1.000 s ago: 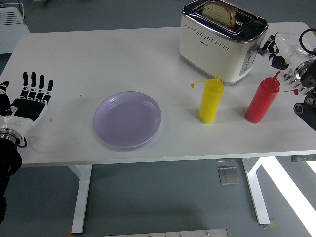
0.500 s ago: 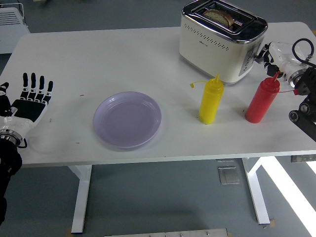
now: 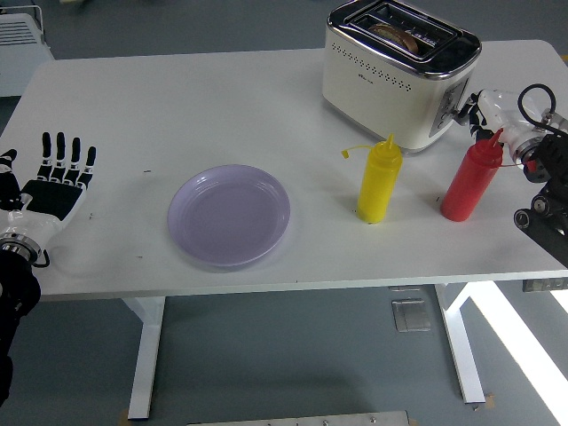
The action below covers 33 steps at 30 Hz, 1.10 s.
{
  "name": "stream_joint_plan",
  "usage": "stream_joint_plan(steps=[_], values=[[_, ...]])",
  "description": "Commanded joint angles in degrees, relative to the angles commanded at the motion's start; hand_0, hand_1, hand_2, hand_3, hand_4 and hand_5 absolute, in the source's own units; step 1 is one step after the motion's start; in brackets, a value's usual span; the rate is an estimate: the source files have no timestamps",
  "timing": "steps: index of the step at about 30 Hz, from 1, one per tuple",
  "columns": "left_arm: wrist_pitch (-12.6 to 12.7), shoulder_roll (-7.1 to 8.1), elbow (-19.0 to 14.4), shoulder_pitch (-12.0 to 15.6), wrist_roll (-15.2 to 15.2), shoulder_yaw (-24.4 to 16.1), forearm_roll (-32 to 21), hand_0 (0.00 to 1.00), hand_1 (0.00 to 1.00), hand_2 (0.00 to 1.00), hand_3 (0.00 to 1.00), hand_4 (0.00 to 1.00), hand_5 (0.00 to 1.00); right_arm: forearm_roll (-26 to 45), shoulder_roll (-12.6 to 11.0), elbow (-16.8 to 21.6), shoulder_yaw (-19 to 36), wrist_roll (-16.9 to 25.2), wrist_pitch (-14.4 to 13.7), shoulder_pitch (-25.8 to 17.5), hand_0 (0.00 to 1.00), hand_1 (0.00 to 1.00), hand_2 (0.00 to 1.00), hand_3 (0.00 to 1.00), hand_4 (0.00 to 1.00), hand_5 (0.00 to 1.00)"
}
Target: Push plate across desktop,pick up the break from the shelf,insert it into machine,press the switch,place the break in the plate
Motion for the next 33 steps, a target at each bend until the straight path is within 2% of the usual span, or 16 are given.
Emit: stream_joint_plan(steps=[11,16,21,28,33], values=[[0.09,0.06,0.01,-0.15,-0.19,-0.08,-0.02,0.784,0.710,0.665,0.670,0.593,0.938,-0.49,0.35,-0.23,0.03,0.04,0.28,-0.06,0.422,0.521,0.599,0.543,0.222,0.002],[0.11,0.06,-0.10,-0.22,-0.19,-0.22,0.03,0.784,0.710,0.665,0.670,0.593,0.938,-0.89,-0.04,0.97,2.06,-0.11,-0.02,-0.38,0.422,0.521,0.599,0.543,0.222,0.002],[0.14,0.06,-0.19,-0.21,-0.20,-0.33,0.08,0.783,0.710,0.665,0.670,0.593,0.937,-2.22,-0.83,4.23,6.23,-1.11,0.66,-1.01,0.425,0.522,0.599,0.545,0.218,0.002],[0.16,0.02,-0.23,-0.18,-0.21,-0.38,0.12,0.783,0.710,0.665,0.669,0.592,0.937,-5.37,-2.45,11.35,13.34,-3.76,3.48,-2.03,0.425,0.525,0.601,0.548,0.226,0.002],[0.10,0.01,-0.23,-0.20,-0.19,-0.43,0.07,0.783,0.709,0.664,0.668,0.589,0.933,-7.40,-3.10,15.13,16.49,-5.06,4.69,-2.59,0.424,0.523,0.601,0.551,0.236,0.002]])
